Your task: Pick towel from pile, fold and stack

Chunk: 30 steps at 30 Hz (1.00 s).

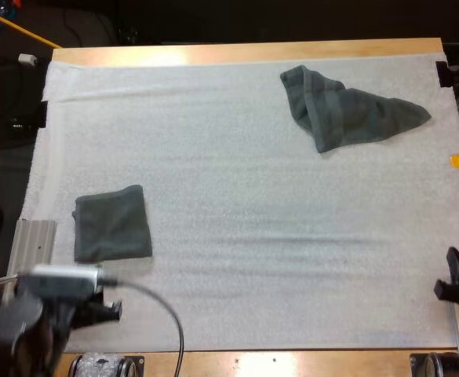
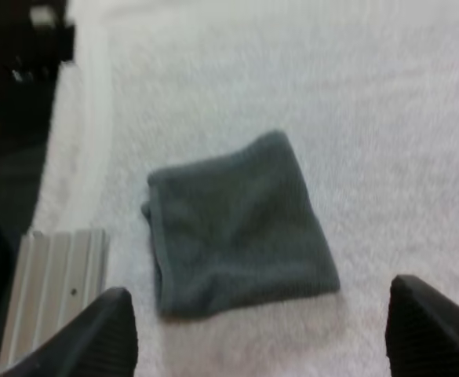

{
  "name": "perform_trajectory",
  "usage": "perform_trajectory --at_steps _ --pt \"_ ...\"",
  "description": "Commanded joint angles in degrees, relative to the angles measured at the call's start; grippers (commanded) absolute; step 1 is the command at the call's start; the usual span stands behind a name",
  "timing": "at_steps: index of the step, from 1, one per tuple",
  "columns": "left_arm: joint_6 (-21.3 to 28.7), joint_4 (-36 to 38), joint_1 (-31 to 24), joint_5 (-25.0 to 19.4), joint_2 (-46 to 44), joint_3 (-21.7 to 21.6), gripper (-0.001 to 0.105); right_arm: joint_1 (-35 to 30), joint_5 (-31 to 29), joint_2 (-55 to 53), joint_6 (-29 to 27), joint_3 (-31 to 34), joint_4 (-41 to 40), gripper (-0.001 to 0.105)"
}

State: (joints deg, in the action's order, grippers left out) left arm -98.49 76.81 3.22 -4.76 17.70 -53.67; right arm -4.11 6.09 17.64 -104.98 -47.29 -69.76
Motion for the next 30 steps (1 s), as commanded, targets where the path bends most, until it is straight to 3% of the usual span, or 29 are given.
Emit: perform_trajectory --at_steps 1,12,23,30 --pt "-0.6 0.6 0.2 0.1 -1.7 0.3 0.063 -0.3 0.1 -1.2 -0.7 -0.6 -1.1 0.058" --pt "-0.3 11.0 0.2 2.3 -15.1 2.9 0.063 -0.3 0.1 -13.2 -0.7 -0.6 -6.5 0.058" --pt "-0.3 12.8 0.2 12.4 -25.1 2.9 0.063 -0.3 0.4 -20.7 -0.2 -1.0 -11.4 0.058" --pt "0.7 13.2 0.1 13.0 -26.6 3.4 0.063 -0.3 0.6 -20.8 -0.2 -1.0 -11.5 0.058"
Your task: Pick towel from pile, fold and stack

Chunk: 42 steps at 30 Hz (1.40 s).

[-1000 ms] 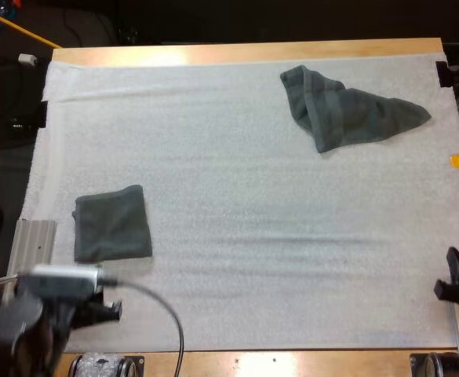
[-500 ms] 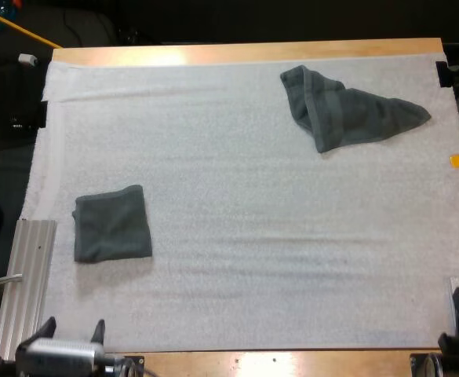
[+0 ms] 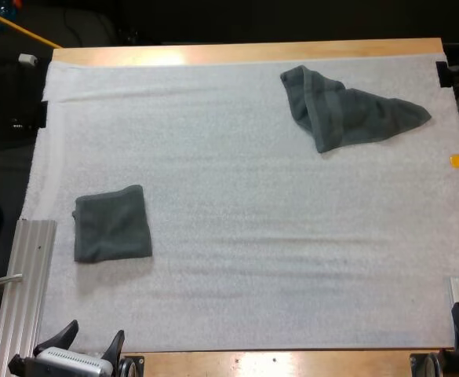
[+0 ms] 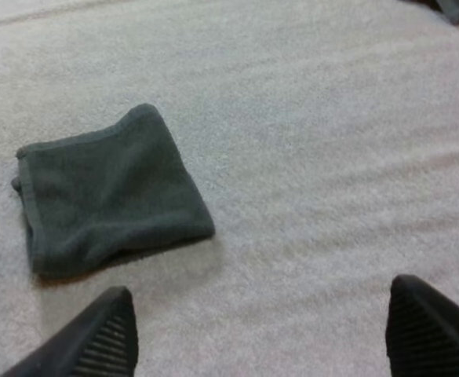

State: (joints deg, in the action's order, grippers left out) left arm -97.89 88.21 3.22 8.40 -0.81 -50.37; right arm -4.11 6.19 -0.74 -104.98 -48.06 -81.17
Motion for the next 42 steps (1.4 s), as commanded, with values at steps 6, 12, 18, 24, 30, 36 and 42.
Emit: perform_trajectory --at_steps 6,12,18,24,30,36,42 --pt "1.0 -4.6 0.1 -6.7 -8.0 3.0 0.063 -0.3 0.5 -2.4 -0.2 0.2 6.0 0.058" --pt "1.7 -17.0 0.1 -7.7 -8.0 7.9 0.063 -0.3 0.5 -2.3 -0.2 2.8 15.2 0.058" --pt "5.9 -29.0 0.1 -7.7 -8.0 13.1 0.063 -0.3 0.5 -2.3 -0.2 5.2 17.8 0.058" --pt "6.9 -34.2 0.1 -7.7 -7.9 17.9 0.063 -0.3 0.5 -2.3 -0.1 8.7 20.8 0.058" --pt "6.9 -34.0 0.1 -7.7 -7.9 21.7 0.063 -0.3 0.8 -2.3 2.6 12.9 22.4 0.058" --pt "6.9 -33.4 0.1 -7.7 -7.9 22.7 0.063 -0.3 2.2 -2.2 2.8 17.8 22.4 0.058" --pt "6.9 -33.4 0.1 -7.7 -7.9 22.7 0.063 -0.3 2.2 -2.2 3.4 18.6 23.5 0.058"
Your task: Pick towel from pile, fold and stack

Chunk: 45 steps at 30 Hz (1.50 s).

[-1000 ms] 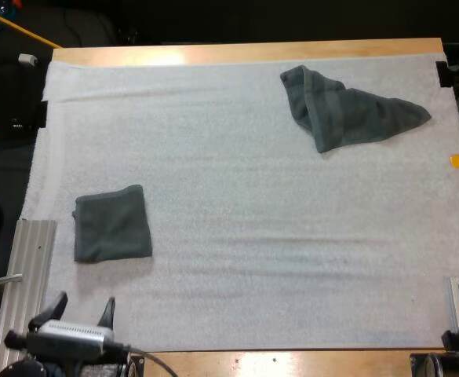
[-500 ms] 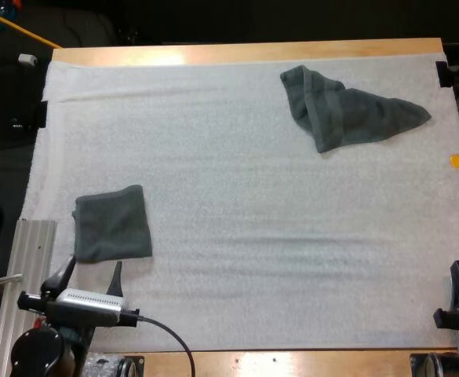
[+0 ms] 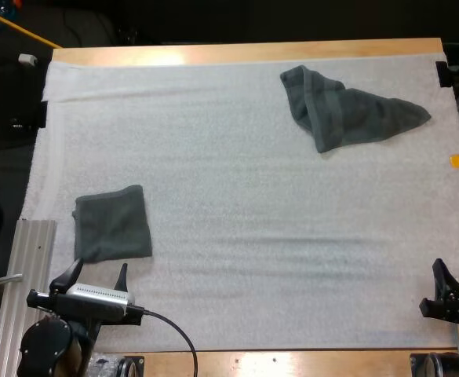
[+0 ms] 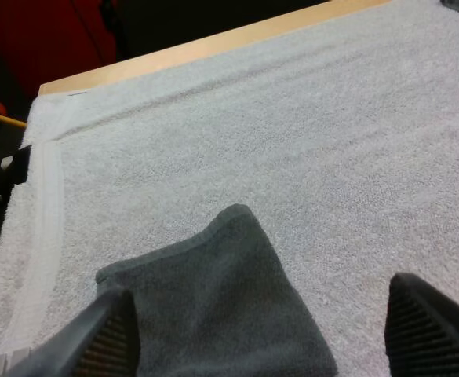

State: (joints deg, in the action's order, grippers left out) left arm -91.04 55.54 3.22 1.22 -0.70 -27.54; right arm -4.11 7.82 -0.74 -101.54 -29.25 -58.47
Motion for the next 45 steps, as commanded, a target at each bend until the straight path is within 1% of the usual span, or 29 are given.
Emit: perform_trajectory --at_steps 1,13,22,27,31,34,45 --pt "0.1 -0.8 0.1 -0.5 -8.0 -0.2 0.063 -0.3 0.5 -2.2 0.0 -0.2 0.8 0.058" --pt "0.1 -0.8 0.1 -0.5 -8.0 -0.2 0.063 -0.3 0.4 -2.2 0.0 -0.2 0.8 0.058" --pt "0.1 -0.8 1.1 -0.5 -8.0 -0.2 0.063 0.0 0.0 -2.2 0.0 -0.2 0.8 0.058" --pt "0.1 -0.8 1.1 -0.5 -8.0 -0.2 0.063 5.4 -0.2 -2.2 0.0 -0.2 0.8 0.058" --pt "0.1 -0.8 1.1 -0.5 -8.0 -0.2 0.063 8.6 -0.2 -2.2 0.0 -0.2 0.8 0.058" --pt "0.1 -0.8 1.1 -0.5 -8.0 -0.2 0.063 9.6 -0.2 -2.2 0.0 -0.2 0.8 0.058" --pt "0.1 -0.8 0.9 -0.5 -8.0 -0.2 0.063 9.6 -0.2 -2.2 0.0 -0.2 0.8 0.058"
